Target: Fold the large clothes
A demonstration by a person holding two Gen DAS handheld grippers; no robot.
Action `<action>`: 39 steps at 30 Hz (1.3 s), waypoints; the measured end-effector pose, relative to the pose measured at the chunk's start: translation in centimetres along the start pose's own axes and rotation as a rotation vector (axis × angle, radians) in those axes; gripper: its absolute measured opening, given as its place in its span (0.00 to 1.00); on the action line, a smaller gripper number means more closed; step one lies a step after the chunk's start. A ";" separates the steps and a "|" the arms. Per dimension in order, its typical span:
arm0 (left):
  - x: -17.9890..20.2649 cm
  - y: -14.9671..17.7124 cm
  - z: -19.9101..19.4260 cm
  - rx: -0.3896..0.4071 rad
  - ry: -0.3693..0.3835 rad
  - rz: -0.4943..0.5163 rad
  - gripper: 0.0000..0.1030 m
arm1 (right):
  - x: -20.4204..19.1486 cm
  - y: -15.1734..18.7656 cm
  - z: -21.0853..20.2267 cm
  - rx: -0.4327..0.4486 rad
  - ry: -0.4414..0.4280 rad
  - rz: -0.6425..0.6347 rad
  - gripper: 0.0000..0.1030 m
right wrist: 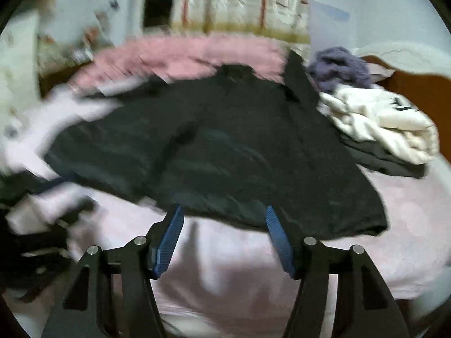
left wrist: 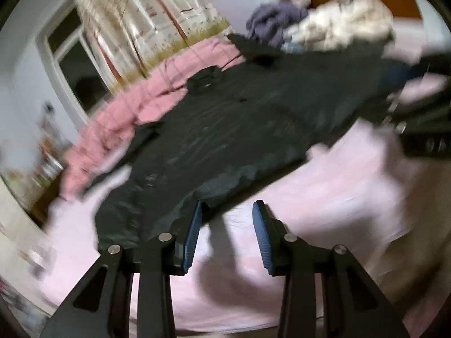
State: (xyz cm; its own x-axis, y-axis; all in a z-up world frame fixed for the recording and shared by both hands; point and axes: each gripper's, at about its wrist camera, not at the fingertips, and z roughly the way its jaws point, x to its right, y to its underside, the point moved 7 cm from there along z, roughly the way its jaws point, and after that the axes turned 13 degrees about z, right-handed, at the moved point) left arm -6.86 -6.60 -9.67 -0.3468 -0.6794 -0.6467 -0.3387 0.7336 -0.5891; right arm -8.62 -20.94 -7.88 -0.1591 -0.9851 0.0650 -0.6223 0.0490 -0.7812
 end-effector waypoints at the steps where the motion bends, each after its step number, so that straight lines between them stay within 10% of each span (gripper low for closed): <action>1: 0.0 -0.1 0.3 0.012 -0.010 0.012 0.37 | -0.1 0.1 0.5 -0.012 0.009 -0.006 0.61; 8: -1.3 -0.1 2.7 0.003 0.026 -0.048 0.37 | 0.4 0.4 2.3 -0.068 -0.060 0.033 0.67; 13: -1.9 0.0 2.8 0.011 0.085 -0.121 0.17 | 0.7 -0.3 2.8 -0.055 -0.078 0.079 0.68; 18: -1.9 0.0 2.6 0.018 0.096 -0.131 0.08 | -0.6 -0.9 1.7 0.012 -0.104 0.015 0.13; 27: -2.9 -0.5 2.2 0.023 0.068 -0.148 0.05 | 0.0 -0.9 1.6 0.006 -0.128 0.056 0.07; 29: -3.5 -0.7 2.0 0.027 0.070 -0.168 0.07 | 0.4 -1.0 1.8 -0.012 -0.126 0.086 0.16; 31: -3.5 -0.6 2.1 0.026 0.075 -0.172 0.10 | 1.0 -0.8 1.6 -0.008 -0.091 0.105 0.60; 33: -3.1 -0.4 2.6 0.013 0.101 -0.175 0.15 | 1.6 -0.8 1.1 0.013 -0.092 0.122 0.82; 39: -2.4 -0.3 3.1 -0.004 0.082 -0.154 0.17 | 2.3 -0.6 3.3 -0.070 -0.057 0.156 0.82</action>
State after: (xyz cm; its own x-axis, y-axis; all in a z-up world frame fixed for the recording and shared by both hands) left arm -3.23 -5.14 -9.51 -0.3610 -0.7828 -0.5068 -0.3970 0.6208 -0.6761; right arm -6.03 -23.79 -9.32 -0.2157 -0.9723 -0.0905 -0.6457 0.2115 -0.7337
